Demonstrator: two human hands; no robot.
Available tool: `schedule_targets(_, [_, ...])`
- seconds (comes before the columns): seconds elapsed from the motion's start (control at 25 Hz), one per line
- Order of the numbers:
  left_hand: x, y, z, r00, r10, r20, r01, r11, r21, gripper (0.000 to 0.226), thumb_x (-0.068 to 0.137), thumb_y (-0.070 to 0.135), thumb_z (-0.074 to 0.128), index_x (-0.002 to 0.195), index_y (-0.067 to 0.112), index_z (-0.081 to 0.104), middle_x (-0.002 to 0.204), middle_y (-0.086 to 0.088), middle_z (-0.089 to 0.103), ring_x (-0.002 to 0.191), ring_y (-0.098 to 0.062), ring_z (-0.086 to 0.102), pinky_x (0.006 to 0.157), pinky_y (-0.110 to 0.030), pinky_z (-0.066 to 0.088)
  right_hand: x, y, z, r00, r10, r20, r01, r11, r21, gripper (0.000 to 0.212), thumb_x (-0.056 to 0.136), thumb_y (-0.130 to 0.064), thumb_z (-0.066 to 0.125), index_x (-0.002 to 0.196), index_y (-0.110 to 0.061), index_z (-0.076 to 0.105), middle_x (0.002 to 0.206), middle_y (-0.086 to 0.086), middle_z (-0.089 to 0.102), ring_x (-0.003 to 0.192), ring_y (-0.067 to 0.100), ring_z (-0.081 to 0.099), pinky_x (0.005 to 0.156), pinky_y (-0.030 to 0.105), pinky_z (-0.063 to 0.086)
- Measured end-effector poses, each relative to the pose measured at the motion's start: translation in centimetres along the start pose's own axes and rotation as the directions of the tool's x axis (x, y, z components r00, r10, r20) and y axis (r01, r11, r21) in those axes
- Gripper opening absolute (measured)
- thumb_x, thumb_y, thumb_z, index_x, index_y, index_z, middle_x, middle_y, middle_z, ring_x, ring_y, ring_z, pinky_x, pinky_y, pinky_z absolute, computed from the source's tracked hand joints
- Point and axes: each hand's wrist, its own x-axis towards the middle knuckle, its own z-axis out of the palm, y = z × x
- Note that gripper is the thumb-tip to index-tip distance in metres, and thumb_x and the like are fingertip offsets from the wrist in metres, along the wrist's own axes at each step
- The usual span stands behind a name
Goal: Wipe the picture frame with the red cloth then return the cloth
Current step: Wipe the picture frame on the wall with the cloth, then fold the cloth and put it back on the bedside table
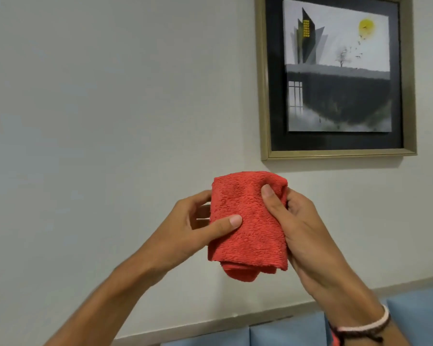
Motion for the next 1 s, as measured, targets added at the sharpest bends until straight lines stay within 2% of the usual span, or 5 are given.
schedule_targets(0.28, [-11.0,-0.2,-2.2,0.967,-0.115,-0.227,0.103,0.993,-0.063,0.038,0.074,0.03,0.087,0.109,0.023,0.077,0.108,-0.004,0.082,0.102,-0.025,0.079,0.085,-0.05,0.063,-5.9,2.1,6.2,0.988,0.033,0.154,-0.034,0.999,0.003,0.05,0.084,-0.061,0.062,0.114,-0.022,0.074,0.112,0.001,0.079,0.107,0.014,0.074,0.092,0.032,0.059])
schedule_targets(0.56, [-23.2,-5.1,-4.1,0.864,-0.353,-0.359,0.316,0.935,-0.159,0.034,0.074,0.027,0.086,0.105,0.02,0.076,0.103,-0.006,0.082,0.09,-0.017,0.078,0.072,-0.03,0.063,-13.4,9.0,12.8,0.921,0.316,0.226,-0.318,0.948,-0.03,0.038,0.096,-0.045,0.055,0.116,-0.016,0.07,0.113,0.01,0.078,0.103,0.026,0.075,0.074,0.033,0.065])
schedule_targets(0.68, [-28.5,-8.0,-4.4,0.785,-0.442,-0.434,0.385,0.897,-0.217,0.037,0.075,0.025,0.086,0.109,0.015,0.076,0.1,-0.003,0.083,0.09,-0.014,0.078,0.071,-0.022,0.061,-17.2,12.9,15.4,0.818,0.457,0.35,-0.481,0.877,-0.021,0.046,0.083,-0.045,0.069,0.123,-0.023,0.066,0.11,0.006,0.08,0.095,0.023,0.079,0.073,0.037,0.065])
schedule_targets(0.8, [-34.6,-11.8,-4.2,0.672,-0.572,-0.47,0.49,0.82,-0.298,0.039,0.077,0.021,0.084,0.114,0.013,0.075,0.103,-0.004,0.082,0.091,-0.011,0.076,0.072,-0.022,0.061,-21.7,18.2,17.3,0.727,0.596,0.341,-0.618,0.785,-0.055,0.064,0.073,-0.021,0.084,0.131,-0.015,0.056,0.108,0.023,0.076,0.099,0.039,0.076,0.08,0.046,0.065])
schedule_targets(1.0, [-46.3,-19.7,-1.3,0.399,-0.85,-0.345,0.697,0.525,-0.488,0.069,0.075,0.003,0.084,0.136,0.018,0.055,0.092,-0.006,0.074,0.076,-0.016,0.069,0.067,-0.027,0.055,-30.5,27.7,19.4,0.462,0.864,0.198,-0.86,0.491,-0.136,0.059,0.079,-0.001,0.081,0.132,0.0,0.054,0.118,0.028,0.072,0.11,0.042,0.071,0.098,0.053,0.056])
